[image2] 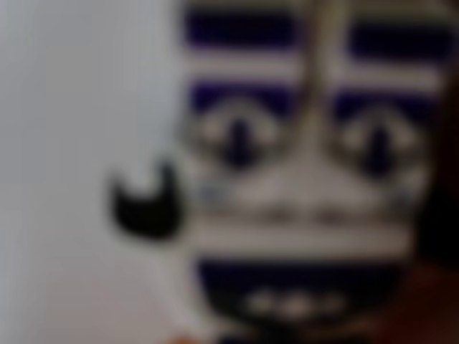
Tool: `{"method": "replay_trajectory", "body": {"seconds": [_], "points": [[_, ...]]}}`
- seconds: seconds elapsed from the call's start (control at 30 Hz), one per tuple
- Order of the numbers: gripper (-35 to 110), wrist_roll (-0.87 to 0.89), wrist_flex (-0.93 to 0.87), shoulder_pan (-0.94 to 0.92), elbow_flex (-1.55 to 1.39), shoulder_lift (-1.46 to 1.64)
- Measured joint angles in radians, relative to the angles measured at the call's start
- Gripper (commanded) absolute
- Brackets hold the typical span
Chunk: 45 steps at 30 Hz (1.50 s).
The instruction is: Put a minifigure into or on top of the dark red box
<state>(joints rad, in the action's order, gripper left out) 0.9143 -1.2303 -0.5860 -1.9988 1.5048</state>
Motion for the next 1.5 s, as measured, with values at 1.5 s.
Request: {"method": "replay_trajectory", "body": {"seconds": [1.5], "points": [[13,-0.512,-0.337,0.282,0.195,0.693]]}}
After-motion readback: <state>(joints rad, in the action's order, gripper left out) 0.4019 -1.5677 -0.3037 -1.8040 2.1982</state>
